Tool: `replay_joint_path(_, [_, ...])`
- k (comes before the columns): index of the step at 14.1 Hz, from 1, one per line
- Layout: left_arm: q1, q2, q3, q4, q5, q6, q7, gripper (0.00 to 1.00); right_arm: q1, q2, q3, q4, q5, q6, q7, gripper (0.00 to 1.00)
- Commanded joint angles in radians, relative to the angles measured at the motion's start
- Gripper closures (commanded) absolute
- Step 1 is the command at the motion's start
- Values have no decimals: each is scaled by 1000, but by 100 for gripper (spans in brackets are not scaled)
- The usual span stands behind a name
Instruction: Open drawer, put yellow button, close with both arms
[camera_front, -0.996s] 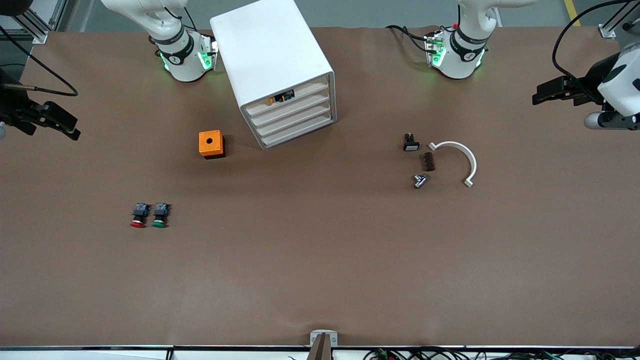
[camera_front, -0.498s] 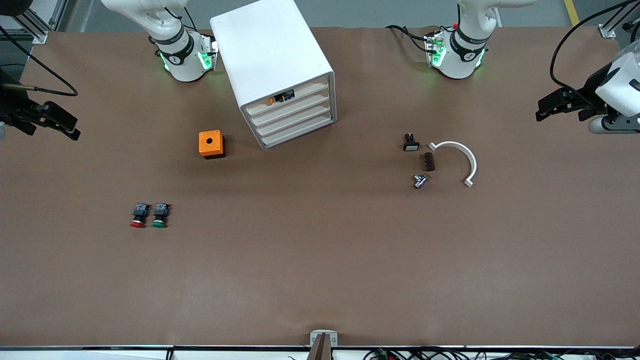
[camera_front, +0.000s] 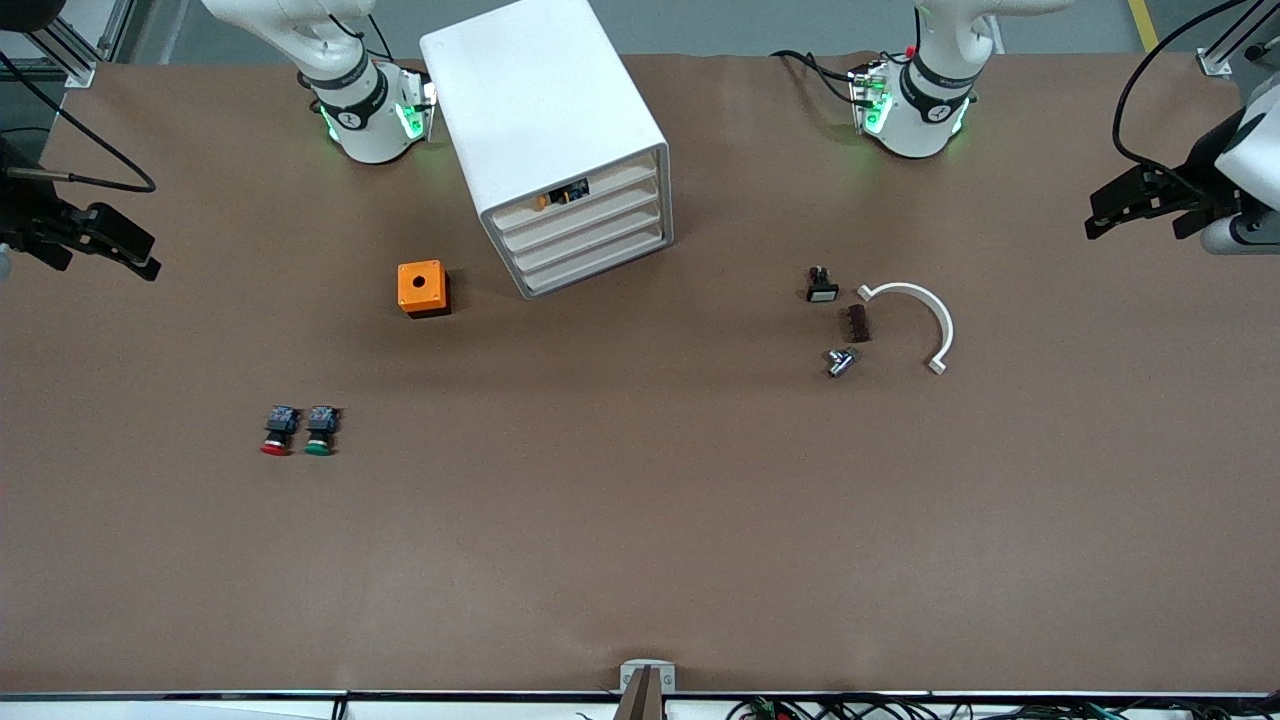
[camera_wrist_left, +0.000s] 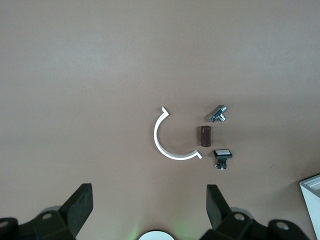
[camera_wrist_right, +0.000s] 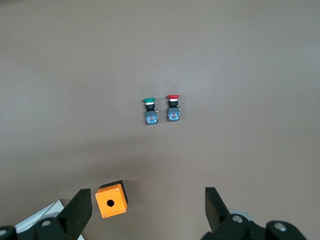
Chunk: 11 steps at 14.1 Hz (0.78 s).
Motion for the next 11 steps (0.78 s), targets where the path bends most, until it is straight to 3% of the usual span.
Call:
replay_joint_path(1, [-5, -10, 5, 3, 20, -2, 13, 0, -25, -14, 15, -13, 7, -1, -15, 0])
replay_joint_path(11, [-4, -10, 8, 11, 16, -4, 12, 0, -25, -12, 15, -11, 7, 4, -21, 0])
